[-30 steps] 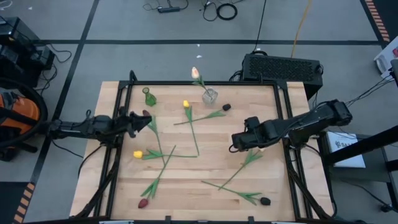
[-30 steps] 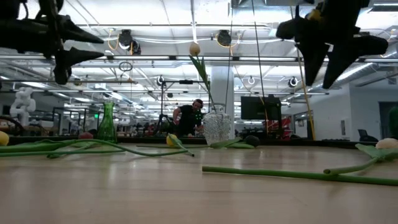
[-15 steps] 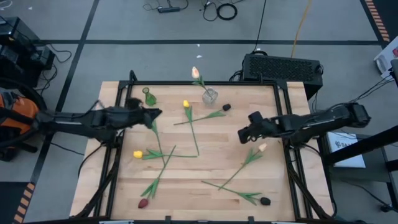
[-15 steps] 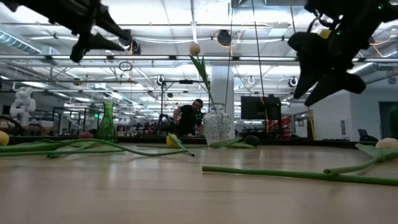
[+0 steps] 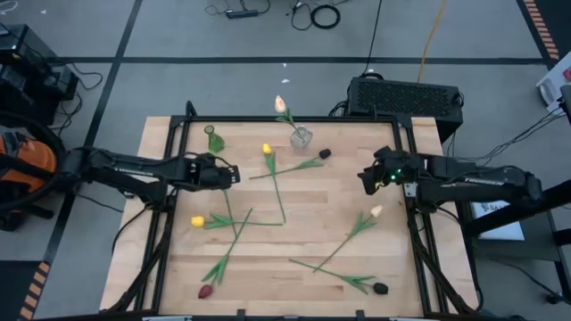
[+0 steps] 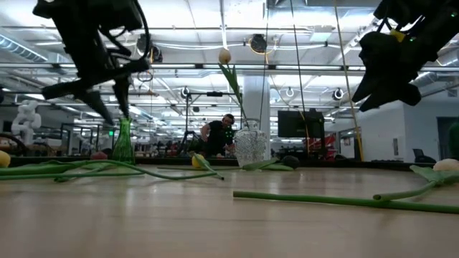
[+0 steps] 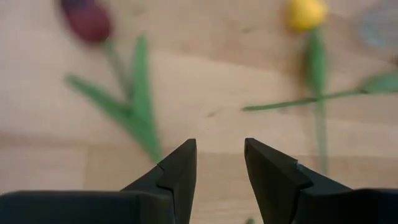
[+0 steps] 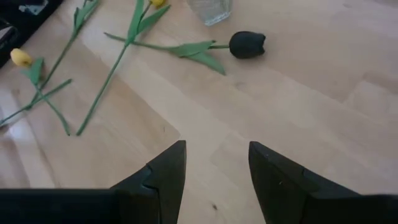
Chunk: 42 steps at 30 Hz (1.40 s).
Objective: Sort flowers into vase by color
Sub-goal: Put the top red tulip into the green vase
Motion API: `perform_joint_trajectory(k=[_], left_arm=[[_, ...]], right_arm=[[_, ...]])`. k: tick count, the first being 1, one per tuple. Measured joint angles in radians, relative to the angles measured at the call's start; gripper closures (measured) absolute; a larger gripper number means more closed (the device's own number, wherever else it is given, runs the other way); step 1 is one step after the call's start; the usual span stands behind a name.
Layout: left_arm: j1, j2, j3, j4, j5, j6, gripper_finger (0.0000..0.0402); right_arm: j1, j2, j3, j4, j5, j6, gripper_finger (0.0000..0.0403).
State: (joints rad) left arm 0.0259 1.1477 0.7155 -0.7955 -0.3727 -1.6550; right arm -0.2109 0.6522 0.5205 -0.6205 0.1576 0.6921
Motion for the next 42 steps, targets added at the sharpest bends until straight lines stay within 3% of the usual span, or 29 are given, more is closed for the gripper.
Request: perform_joint_trajectory(k=[6, 10, 15, 24, 31, 35, 42], left_arm=[[0.023, 0.061, 0.000, -0.029, 0.054, -0.120, 0.0258], [0.045, 0.123, 0.000, -0.031, 0.064, -0.121, 0.0258], [0.085, 0.227, 0.000, -0.033, 0.181, -0.121, 0.0258], [0.144, 0.352, -0.001, 0.020, 0.211, -0.137, 0.0258], [0.200, 0.429, 0.006, 0.051, 0.256, -0.036, 0.0262], [0.203, 0.439, 0.006, 0.062, 0.256, -0.024, 0.0295], [0.195, 0.432, 0.004, 0.080, 0.219, -0.018, 0.0387]], right_arm=[[-0.040, -0.005, 0.000, -0.001, -0.077, -0.072, 0.0236], [-0.045, -0.005, 0.000, -0.002, -0.093, -0.085, 0.0236], [-0.044, -0.005, 0.000, -0.002, -0.112, -0.087, 0.0236], [-0.044, -0.005, 0.000, -0.002, -0.112, -0.092, 0.0236], [-0.044, -0.005, 0.000, -0.003, -0.112, -0.106, 0.0236], [-0.044, -0.005, 0.000, -0.009, -0.112, -0.107, 0.0236], [-0.044, -0.005, 0.001, -0.020, -0.112, -0.116, 0.0236]])
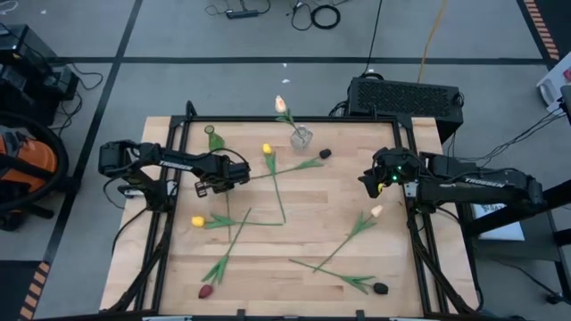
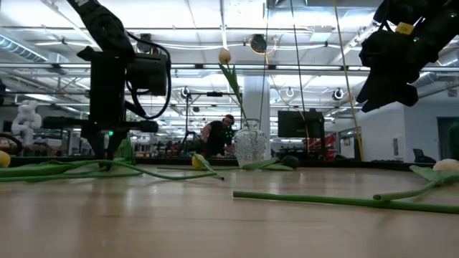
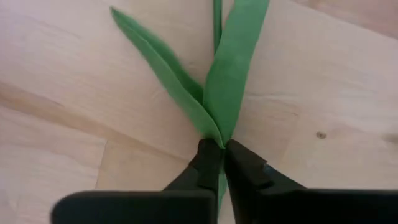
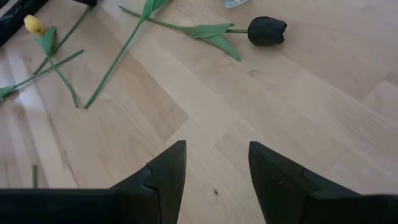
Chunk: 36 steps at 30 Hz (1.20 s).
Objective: Sort flowers into vase by color
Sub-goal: Put the top red tulip into the green vase
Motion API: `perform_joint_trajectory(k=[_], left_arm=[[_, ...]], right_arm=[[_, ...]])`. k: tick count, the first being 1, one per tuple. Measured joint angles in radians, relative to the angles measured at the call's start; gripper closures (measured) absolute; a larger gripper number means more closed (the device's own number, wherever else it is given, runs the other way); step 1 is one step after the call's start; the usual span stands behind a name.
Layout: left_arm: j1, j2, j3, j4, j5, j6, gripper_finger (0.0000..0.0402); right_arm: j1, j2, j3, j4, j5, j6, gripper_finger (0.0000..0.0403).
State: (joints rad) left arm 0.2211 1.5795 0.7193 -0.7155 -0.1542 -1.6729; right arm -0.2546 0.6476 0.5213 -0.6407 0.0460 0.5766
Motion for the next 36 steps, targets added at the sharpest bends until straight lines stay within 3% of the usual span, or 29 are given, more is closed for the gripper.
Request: perform_joint_trajectory(k=[9, 15, 19, 25, 36], left_arm=[[-0.029, -0.017, 0.028, -0.002, -0.039, 0.063, 0.0394], [-0.076, -0.071, 0.092, 0.054, -0.116, 0.064, 0.0397], [-0.109, -0.123, 0.149, 0.063, -0.233, 0.086, 0.0398], [-0.126, -0.242, 0.229, 0.059, -0.414, 0.228, 0.0399], [-0.038, -0.482, 0.266, 0.170, -0.520, 0.727, 0.0399]], right_arm=[[0.000, 0.000, 0.001, 0.000, 0.000, -0.021, 0.0236], [0.000, 0.000, 0.001, 0.000, 0.000, -0.024, 0.0236], [0.000, 0.001, 0.001, 0.000, 0.000, -0.024, 0.0236], [0.000, 0.002, 0.001, 0.000, 0.000, -0.021, 0.0236], [0.000, 0.002, 0.001, 0.009, 0.001, -0.004, 0.0236]])
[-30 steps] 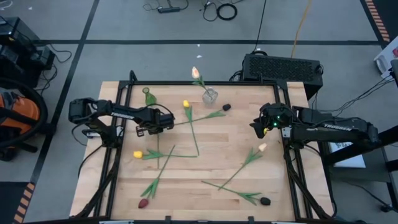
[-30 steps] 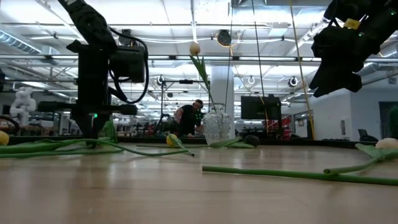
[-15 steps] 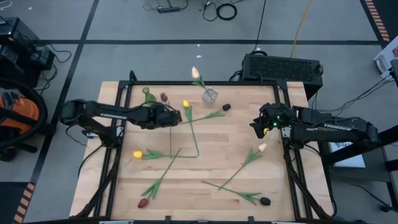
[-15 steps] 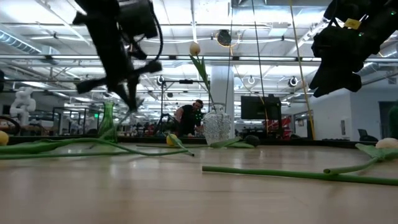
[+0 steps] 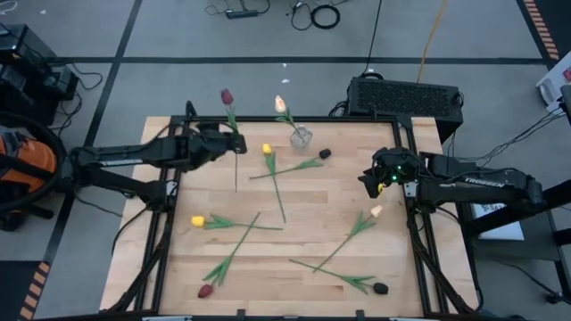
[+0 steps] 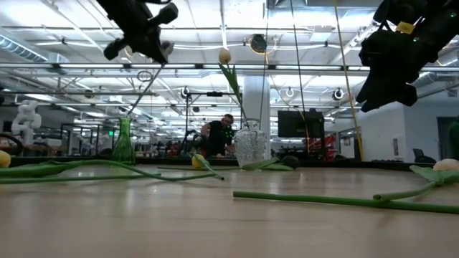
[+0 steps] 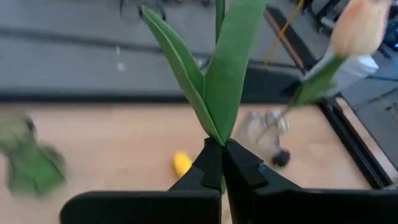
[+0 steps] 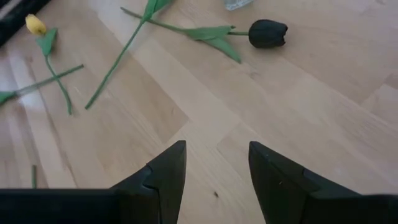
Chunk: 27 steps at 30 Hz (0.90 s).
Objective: Sort flowers into vase by color
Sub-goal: Put the top red tulip into the green vase
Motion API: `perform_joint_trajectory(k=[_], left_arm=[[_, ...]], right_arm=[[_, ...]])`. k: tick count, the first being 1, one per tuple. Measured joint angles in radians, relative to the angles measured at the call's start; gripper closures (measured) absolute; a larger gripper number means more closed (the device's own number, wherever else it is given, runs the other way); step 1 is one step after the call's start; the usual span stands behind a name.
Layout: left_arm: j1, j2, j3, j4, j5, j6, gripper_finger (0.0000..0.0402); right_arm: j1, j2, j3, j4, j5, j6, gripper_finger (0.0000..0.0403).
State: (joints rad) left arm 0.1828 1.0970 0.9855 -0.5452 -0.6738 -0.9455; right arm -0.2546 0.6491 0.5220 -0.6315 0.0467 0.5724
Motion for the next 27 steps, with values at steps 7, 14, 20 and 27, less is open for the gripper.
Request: perform_joint_trajectory(k=[7, 14, 20, 27], left_arm=[[0.094, -0.056, 0.000, 0.024, -0.131, 0.296, 0.0400], [0.229, -0.073, 0.000, 0.154, -0.119, 0.482, 0.0400], [0.369, -0.125, -0.057, 0.393, 0.117, 0.733, 0.0400], [0.563, -0.176, -0.144, 0.541, 0.480, 0.825, 0.0400]], right_arm=[[0.000, 0.000, 0.000, 0.055, 0.010, 0.059, 0.0236], [0.000, 0.015, 0.000, 0.092, 0.033, 0.120, 0.0236], [0.000, 0.040, 0.000, 0.093, 0.065, 0.179, 0.0236], [0.000, 0.071, 0.000, 0.094, 0.083, 0.214, 0.0236]])
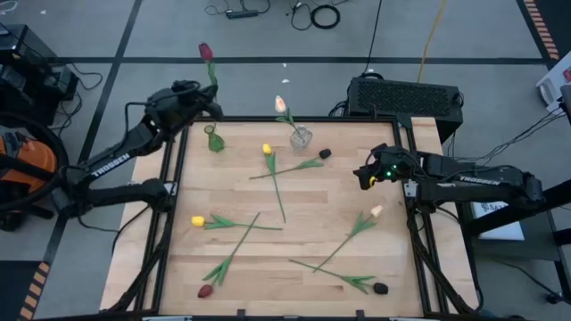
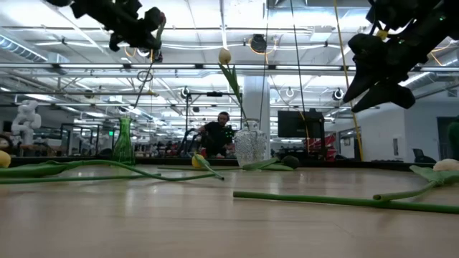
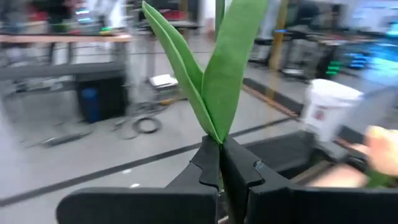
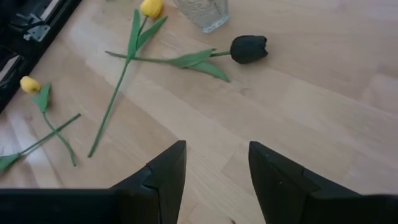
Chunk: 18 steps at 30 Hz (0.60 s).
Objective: Sort flowers into vase by color
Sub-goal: Put the top red tulip into the green vase
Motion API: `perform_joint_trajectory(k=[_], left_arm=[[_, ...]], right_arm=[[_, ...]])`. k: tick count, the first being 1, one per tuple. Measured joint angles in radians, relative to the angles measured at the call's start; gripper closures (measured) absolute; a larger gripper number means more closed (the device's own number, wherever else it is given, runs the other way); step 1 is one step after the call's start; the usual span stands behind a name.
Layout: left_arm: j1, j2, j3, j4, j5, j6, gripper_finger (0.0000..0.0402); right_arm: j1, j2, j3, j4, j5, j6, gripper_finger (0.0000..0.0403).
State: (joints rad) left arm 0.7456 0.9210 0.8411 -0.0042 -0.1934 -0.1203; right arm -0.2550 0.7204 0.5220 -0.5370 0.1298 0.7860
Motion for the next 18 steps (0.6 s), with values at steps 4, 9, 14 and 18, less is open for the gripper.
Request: perform_joint_trajectory(k=[4, 9, 14, 18], left_arm=[[0.071, -0.016, -0.010, 0.050, 0.098, 0.017, 0.0400], [0.163, -0.021, -0.020, 0.041, 0.196, 0.034, 0.0400], [0.236, -0.042, -0.104, 0.128, 0.293, 0.013, 0.0400], [0.251, -0.094, -0.193, 0.279, 0.347, -0.005, 0.0400]], right_arm=[[0.000, 0.012, -0.001, 0.006, 0.006, 0.007, 0.0236], [0.000, 0.023, -0.001, 0.013, 0.009, 0.013, 0.0236], [0.000, 0.032, -0.001, 0.014, 0.010, 0.042, 0.0236], [0.000, 0.032, -0.001, 0.016, 0.010, 0.046, 0.0236]])
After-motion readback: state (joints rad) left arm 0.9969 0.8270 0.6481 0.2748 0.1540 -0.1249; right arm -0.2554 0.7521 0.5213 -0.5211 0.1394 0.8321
